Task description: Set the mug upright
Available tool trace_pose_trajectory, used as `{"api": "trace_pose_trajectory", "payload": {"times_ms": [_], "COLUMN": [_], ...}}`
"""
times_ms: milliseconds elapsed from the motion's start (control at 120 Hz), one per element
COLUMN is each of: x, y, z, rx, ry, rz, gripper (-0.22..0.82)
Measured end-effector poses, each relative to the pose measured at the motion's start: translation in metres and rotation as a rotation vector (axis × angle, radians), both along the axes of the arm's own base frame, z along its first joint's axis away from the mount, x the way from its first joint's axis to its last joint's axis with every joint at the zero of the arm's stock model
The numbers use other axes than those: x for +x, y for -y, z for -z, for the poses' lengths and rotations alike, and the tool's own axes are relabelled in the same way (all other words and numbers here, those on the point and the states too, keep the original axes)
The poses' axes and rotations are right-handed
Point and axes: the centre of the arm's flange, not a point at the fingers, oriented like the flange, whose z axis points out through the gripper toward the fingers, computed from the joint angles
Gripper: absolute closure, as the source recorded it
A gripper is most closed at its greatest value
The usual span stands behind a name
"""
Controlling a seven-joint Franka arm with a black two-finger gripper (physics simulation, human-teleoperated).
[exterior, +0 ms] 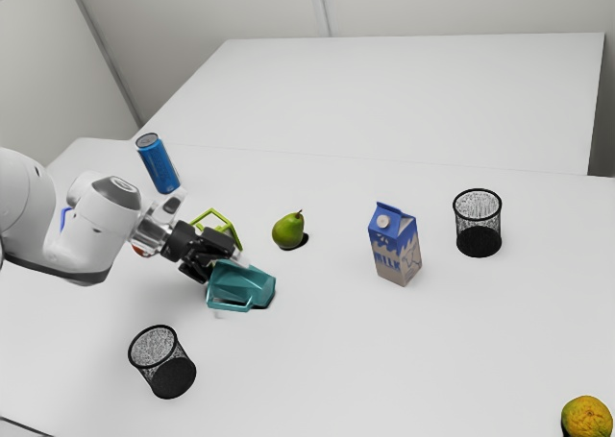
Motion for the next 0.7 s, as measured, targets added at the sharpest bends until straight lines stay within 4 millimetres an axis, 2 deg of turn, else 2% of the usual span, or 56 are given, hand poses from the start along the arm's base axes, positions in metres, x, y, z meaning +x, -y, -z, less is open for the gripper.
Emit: {"api": "trace_pose_trajectory", "payload": {"times_ms": [75,150,383,508,608,700], "x": [0.000,-0.001,-0.003,-0.003,0.000,0.001], "y": [0.002,0.003,0.005,0.006,0.010,0.019], "z": [0.001,0.001,0.003,0.002,-0.009,-0.032], "rx": [-0.014,-0.022,-0.038,-0.034,-0.030,-0.029], "ry": [0.010,0.019,0.044,0.061,0.092,0.146], "rz": [0.012,0.024,0.042,0.050,0.065,0.089], "gripper": [0.04,0.11,0.50,0.61,0.66,0.73]}}
